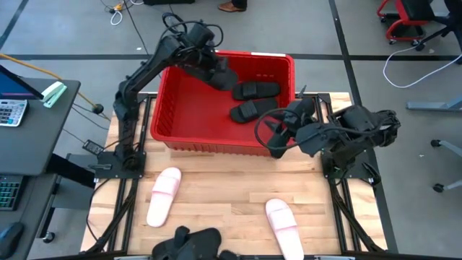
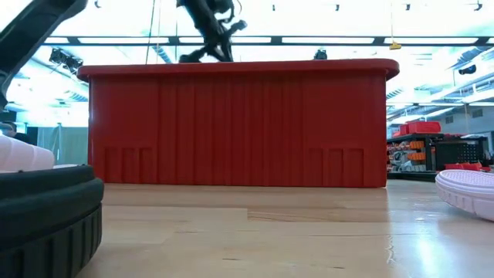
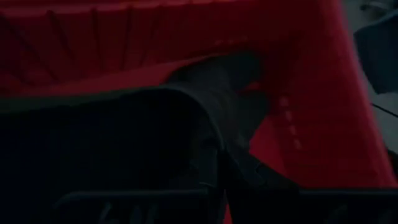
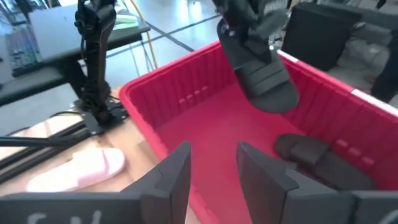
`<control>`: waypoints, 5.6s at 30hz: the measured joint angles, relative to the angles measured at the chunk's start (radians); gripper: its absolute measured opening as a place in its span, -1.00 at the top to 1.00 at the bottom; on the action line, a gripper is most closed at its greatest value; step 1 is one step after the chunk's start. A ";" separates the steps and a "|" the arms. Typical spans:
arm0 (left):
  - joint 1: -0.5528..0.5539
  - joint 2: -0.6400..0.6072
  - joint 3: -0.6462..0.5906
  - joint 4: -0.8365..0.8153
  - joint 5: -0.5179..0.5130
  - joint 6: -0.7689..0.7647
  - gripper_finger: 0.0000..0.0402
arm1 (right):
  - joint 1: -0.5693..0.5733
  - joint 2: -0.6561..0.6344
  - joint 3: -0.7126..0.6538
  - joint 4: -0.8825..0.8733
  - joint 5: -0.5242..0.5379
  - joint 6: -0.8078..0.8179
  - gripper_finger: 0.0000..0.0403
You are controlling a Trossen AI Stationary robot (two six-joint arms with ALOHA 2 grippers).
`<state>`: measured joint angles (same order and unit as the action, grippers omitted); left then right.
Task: Pick and place slides into bin
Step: Put the black slide into the red bin
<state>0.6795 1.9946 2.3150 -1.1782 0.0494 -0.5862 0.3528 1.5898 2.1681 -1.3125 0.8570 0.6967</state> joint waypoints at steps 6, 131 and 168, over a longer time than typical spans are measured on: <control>0.014 0.059 0.000 0.032 -0.001 -0.143 0.94 | -0.029 -0.001 0.000 -0.006 0.002 -0.060 0.33; -0.094 0.267 0.001 -0.240 -0.017 -0.140 0.90 | -0.166 -0.137 0.000 -0.210 -0.024 -0.072 0.33; -0.008 0.047 0.040 -0.119 0.105 0.116 0.08 | -0.167 -0.137 0.000 -0.204 -0.126 -0.098 0.33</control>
<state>0.6711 2.0420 2.3546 -1.2972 0.1548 -0.4704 0.1862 1.4528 2.1685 -1.5169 0.7309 0.5987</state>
